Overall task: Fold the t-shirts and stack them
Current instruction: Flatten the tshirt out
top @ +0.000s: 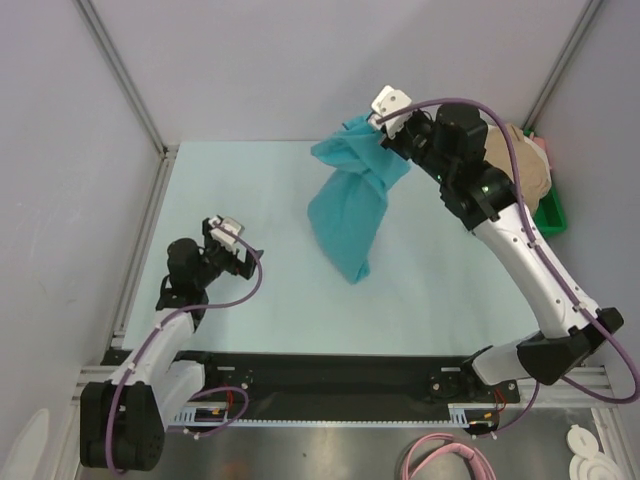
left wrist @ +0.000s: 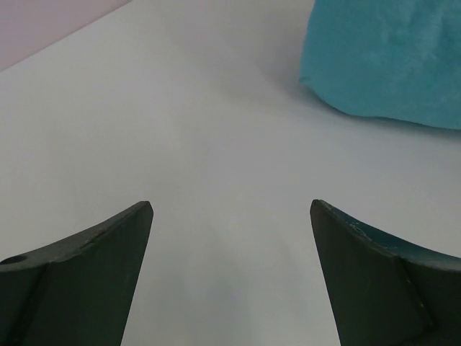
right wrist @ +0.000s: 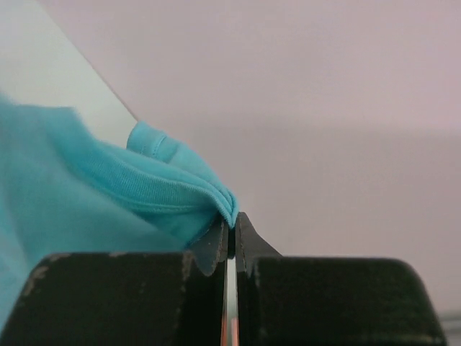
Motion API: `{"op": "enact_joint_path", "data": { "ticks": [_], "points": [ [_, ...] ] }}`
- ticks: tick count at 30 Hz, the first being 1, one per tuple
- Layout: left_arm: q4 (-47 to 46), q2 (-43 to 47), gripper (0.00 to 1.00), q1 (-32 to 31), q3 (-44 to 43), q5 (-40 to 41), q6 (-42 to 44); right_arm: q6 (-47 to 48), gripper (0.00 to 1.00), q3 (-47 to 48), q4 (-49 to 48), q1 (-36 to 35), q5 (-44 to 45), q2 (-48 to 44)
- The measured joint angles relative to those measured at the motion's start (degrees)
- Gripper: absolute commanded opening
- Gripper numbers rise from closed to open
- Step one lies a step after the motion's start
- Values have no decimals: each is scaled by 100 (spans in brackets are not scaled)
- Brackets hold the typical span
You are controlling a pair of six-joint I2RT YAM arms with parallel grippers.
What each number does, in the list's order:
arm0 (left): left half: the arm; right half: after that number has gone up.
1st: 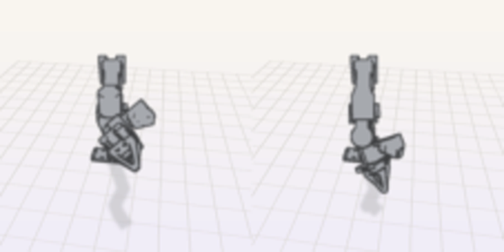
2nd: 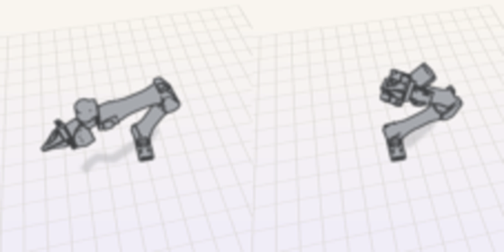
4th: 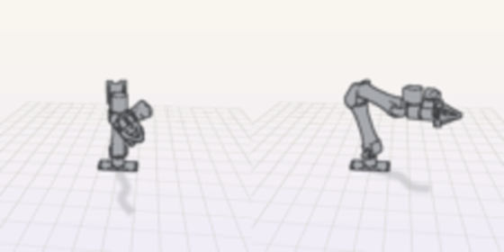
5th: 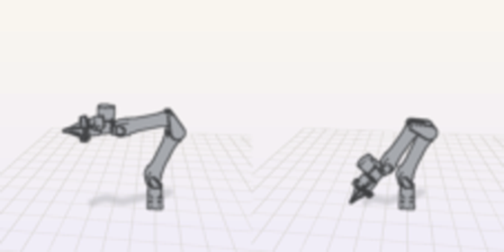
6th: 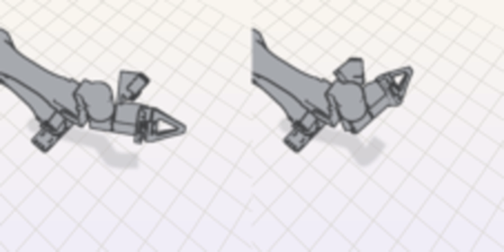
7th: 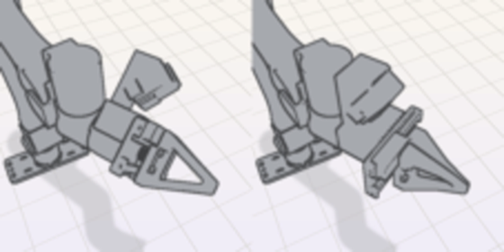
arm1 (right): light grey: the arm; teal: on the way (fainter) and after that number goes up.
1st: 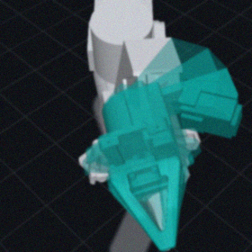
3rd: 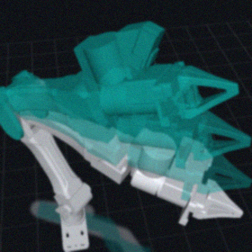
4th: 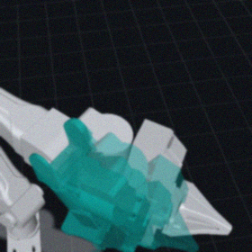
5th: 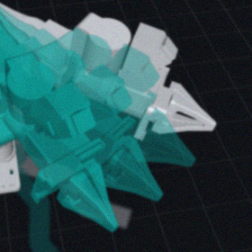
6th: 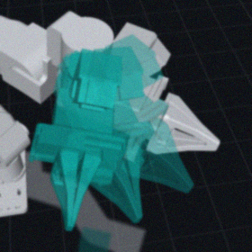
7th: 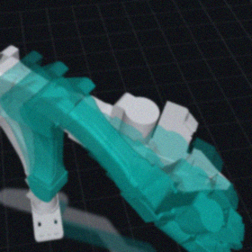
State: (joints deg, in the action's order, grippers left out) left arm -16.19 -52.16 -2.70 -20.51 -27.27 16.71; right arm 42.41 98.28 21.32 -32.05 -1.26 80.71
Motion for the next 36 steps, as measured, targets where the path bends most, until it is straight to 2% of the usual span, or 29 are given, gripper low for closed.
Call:
{"op": "enact_joint_path", "data": {
  "ticks": [4, 7, 9, 12, 14, 17, 20, 21, 25, 30, 34, 36],
  "points": [
    [415, 17, 91, -11, -157, -529, 138, -234, 0, -442, -492, 579, 289, 251],
    [960, -98, 92, -208, -420, -938, 328, -409, 0, -999, -693, 1045, 437, 640],
    [1311, -195, 95, -739, -636, -911, 496, -555, 0, -1246, -686, 1294, 498, 1010],
    [1513, -354, 100, -1873, -844, -708, 730, -791, 0, -1384, -608, 1604, 514, 1427],
    [1510, -599, 100, -2529, -968, -516, 804, -946, 0, -1405, -555, 1733, 514, 1478],
    [1451, -1314, 100, -3154, -1344, -162, 839, -1123, 0, -1405, -656, 1773, 496, 1375],
    [1353, -2299, 92, -3480, -1943, 254, 802, -1261, 0, -1427, -699, 1762, 435, 1196],
    [1364, -2590, 86, -3550, -2155, 374, 778, -1307, 0, -1471, -734, 1753, 404, 1119],
    [1274, -3773, 79, -3858, -2983, 1047, 728, -1419, 0, -1777, -817, 1740, 337, 828],
    [1209, -4430, 72, -4345, -3195, 1674, 699, -1449, 0, -2103, -916, 1746, 334, 758],
    [1276, -4898, 70, -4529, -3515, 1853, 627, -1499, 0, -2284, -920, 1786, 284, 758],
    [1292, -5099, 61, -4531, -3707, 1888, 595, -1523, 0, -2302, -931, 1821, 251, 758]
  ]
}}
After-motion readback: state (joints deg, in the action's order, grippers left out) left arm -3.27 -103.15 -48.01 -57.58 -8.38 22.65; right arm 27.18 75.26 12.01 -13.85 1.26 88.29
